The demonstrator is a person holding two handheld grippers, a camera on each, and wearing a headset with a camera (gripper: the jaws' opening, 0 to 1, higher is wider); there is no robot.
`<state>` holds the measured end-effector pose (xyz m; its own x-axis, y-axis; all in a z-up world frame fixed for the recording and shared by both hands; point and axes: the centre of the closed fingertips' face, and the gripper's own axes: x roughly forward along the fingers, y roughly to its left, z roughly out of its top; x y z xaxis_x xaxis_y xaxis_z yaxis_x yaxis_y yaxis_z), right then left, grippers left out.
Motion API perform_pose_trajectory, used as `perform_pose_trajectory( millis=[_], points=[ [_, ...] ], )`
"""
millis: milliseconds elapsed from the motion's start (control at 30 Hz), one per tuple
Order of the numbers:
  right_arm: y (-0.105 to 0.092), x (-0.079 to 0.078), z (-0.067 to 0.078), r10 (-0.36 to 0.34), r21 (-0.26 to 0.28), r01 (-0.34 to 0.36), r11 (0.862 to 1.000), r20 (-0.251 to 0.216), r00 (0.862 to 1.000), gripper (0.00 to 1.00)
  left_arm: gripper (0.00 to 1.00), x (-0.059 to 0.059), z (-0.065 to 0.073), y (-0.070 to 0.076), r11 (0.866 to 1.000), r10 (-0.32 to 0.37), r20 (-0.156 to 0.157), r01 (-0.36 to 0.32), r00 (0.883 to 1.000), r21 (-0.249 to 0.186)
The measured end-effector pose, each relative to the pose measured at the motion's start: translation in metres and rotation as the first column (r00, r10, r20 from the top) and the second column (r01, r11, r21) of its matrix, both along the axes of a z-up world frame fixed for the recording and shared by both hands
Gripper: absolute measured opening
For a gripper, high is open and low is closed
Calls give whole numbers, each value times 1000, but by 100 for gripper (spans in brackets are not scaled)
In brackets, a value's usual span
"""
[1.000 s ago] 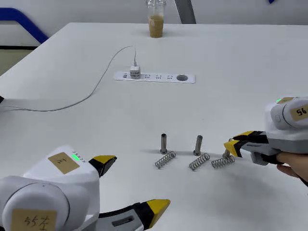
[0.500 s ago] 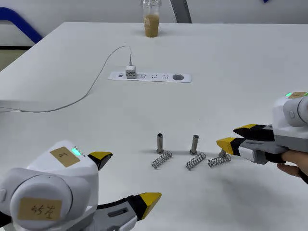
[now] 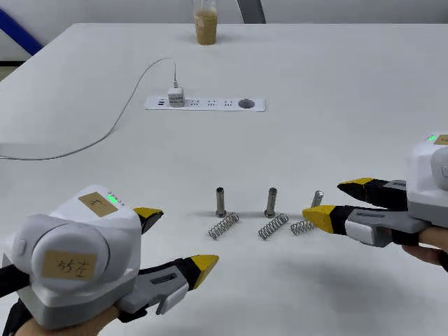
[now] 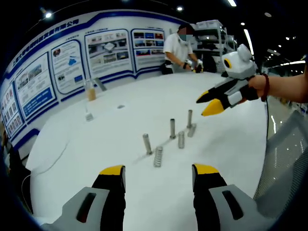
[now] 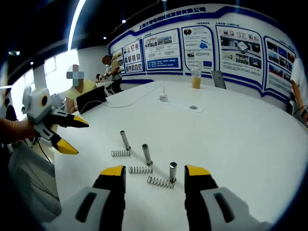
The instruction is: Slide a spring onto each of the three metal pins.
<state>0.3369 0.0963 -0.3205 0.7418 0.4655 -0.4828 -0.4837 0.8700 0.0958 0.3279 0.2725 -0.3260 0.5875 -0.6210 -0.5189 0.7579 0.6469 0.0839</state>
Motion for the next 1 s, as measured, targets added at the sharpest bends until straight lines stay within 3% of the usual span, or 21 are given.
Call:
perform_pose_trajectory(
  millis=[533,767,1000],
  points=[
    [9,-20,-6,53,59,-54,997,8,999,59,44,22,-32,-18,999,-35,-45,36,998,21],
    [18,-27,-5,91,88,-93,992,23,996,66,40,31,-43,-25,999,-33,-87,32,996,-14],
    [25,-34,-7,114,104,-115,988,17,993,73,34,38,-56,-28,999,-42,-97,43,994,10]
  ],
)
